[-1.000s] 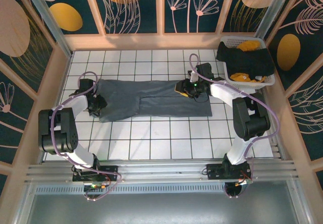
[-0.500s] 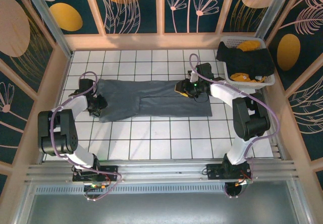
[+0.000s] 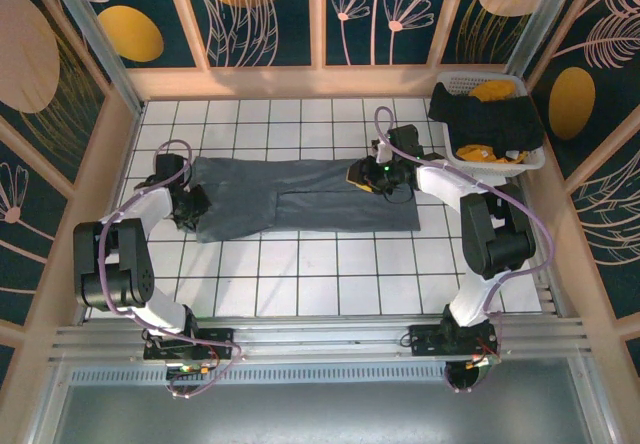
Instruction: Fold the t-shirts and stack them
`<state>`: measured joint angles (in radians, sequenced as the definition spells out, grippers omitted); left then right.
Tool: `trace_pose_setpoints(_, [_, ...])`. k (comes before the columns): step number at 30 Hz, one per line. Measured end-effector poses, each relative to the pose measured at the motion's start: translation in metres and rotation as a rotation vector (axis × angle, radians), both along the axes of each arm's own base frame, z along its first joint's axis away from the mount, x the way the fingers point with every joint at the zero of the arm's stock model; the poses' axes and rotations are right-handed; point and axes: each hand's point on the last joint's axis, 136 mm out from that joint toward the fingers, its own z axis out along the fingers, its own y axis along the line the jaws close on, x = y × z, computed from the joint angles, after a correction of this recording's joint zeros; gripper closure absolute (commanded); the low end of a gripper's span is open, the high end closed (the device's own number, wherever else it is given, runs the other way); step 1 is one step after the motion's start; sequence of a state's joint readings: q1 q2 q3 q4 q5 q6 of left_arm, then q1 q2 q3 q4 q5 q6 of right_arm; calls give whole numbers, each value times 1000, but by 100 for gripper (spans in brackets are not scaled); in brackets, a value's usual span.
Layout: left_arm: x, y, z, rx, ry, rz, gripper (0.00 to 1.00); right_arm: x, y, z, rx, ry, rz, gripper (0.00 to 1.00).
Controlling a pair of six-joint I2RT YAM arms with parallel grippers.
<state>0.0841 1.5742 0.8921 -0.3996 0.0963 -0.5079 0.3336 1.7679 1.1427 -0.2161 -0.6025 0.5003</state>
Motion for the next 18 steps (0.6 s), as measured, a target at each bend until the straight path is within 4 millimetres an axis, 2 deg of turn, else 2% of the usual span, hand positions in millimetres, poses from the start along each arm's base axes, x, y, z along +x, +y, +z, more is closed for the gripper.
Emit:
trace_pose_setpoints(8, [40, 15, 47, 71, -93, 20, 100, 1, -1, -1, -8, -3, -5, 60])
trace_pose_setpoints(10, [48, 20, 50, 99, -95, 27, 100, 1, -1, -1, -13, -4, -9, 60])
trace_pose_setpoints(14, [55, 28, 36, 141, -49, 33, 100, 3, -3, -2, -25, -8, -19, 60])
trace_pose_setpoints(17, [58, 33, 13, 169, 11, 34, 100, 4, -5, -3, -29, -10, -24, 61])
trace_pose_setpoints(18, [58, 35, 5, 179, 32, 36, 97, 4, -5, -3, -32, -11, -26, 61])
